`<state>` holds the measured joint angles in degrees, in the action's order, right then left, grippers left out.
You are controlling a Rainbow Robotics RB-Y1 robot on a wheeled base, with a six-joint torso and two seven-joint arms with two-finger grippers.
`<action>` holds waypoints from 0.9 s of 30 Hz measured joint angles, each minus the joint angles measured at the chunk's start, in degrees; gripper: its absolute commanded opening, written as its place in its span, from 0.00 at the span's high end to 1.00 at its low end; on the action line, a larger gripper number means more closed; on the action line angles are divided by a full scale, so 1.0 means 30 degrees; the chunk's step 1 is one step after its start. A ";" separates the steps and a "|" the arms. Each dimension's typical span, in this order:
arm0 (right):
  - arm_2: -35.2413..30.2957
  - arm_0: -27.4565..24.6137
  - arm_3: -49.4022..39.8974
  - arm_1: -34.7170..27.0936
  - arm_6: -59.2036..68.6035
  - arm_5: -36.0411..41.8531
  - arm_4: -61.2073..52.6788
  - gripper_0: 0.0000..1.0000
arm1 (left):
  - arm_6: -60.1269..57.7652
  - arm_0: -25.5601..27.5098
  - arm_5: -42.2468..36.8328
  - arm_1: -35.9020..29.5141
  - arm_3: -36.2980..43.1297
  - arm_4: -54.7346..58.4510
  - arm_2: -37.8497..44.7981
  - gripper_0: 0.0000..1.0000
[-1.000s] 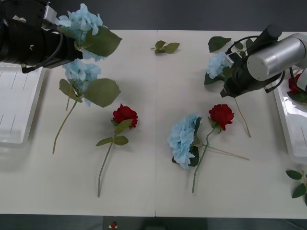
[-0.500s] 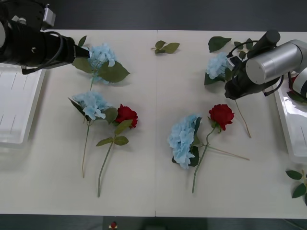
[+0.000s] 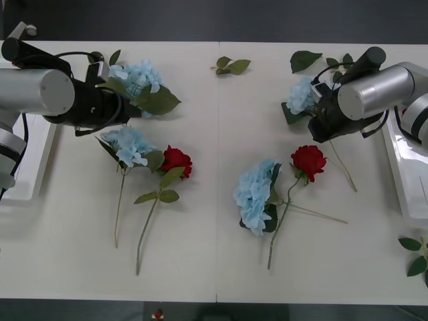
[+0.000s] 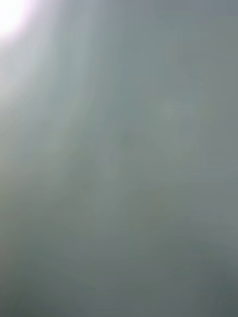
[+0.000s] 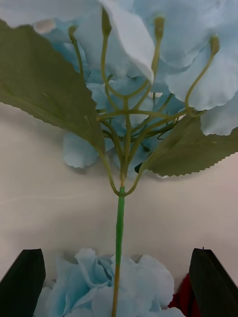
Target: Put the red flowers into the right box and the blue flowers into the left box
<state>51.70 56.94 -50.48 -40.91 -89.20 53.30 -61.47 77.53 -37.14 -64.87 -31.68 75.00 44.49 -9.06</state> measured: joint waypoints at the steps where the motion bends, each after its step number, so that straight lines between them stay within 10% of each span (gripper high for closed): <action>1: -0.0027 0.0000 -0.0014 -0.0142 -0.0033 0.0000 -0.0798 1.00 | 0.0000 0.0000 0.0193 0.0159 -0.0131 -0.0268 -0.0016 0.19; 8: -0.1795 -0.0003 -0.1740 -0.2714 -0.1716 0.0984 -0.6885 1.00 | 0.0000 -0.0154 0.1253 0.0750 -0.0882 -0.1944 -0.0966 0.33; 15: -0.5705 -0.0013 -0.2523 -0.4894 -0.5393 0.3010 -1.5062 1.00 | 0.0000 -0.0900 0.2239 0.1615 -0.2551 -0.2842 -0.0993 1.00; 25: -0.5929 -0.0013 -0.3535 -0.5477 -1.0916 0.3201 -2.1391 1.00 | 0.0000 -0.0900 0.2241 0.1646 -0.2562 -0.2594 -0.0993 1.00; 27: -0.5922 -0.0013 -0.3967 -0.5406 -1.2171 0.3213 -2.1863 1.00 | 0.0000 -0.0900 0.2241 0.1645 -0.2562 -0.2588 -0.0993 0.44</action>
<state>33.94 56.90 -62.38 -57.13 -125.71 62.94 -127.06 77.53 -39.83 -58.14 -26.74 67.32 36.72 -12.03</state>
